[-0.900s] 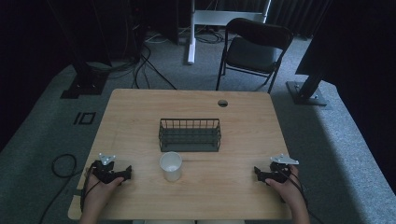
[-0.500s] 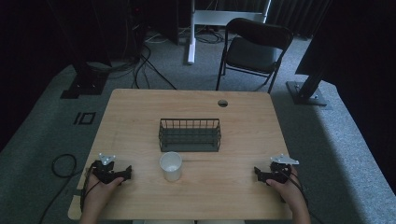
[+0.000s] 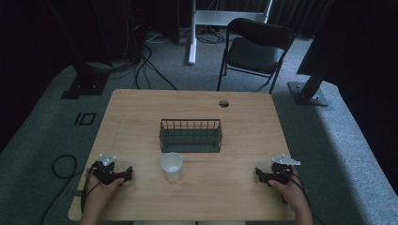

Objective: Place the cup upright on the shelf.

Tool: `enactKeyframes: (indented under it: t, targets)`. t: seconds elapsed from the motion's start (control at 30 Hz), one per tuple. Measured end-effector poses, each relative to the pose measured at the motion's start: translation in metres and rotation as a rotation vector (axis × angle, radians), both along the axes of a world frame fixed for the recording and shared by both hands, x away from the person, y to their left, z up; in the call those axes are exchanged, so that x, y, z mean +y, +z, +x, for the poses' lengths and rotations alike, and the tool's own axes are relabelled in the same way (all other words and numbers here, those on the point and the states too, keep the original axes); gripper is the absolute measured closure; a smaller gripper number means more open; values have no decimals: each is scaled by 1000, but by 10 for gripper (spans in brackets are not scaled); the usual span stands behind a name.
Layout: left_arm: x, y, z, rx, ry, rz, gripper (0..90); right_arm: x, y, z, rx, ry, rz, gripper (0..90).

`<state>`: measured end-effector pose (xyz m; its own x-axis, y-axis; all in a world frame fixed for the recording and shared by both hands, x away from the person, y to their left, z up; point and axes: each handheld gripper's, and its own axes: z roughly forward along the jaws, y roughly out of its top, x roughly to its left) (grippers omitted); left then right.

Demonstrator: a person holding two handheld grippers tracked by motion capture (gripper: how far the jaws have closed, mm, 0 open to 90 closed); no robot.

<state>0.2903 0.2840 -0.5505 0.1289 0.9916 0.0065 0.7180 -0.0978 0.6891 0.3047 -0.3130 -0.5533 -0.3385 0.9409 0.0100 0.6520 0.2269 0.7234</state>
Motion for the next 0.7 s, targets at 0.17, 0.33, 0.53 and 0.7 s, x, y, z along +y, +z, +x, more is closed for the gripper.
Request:
enactKeyframes:
  t: [0.17,0.33,0.53,0.7]
  targets:
    - [0,0,0,0,0,0,18,0,0,0,-1,7,0,110]
    - [0,0,0,0,0,0,18,2,0,-1,-1,12,6,110]
    - [0,0,0,0,0,0,18,5,0,-2,-4,26,2,128]
    - [0,0,0,0,0,0,19,8,1,-2,-2,43,4,128]
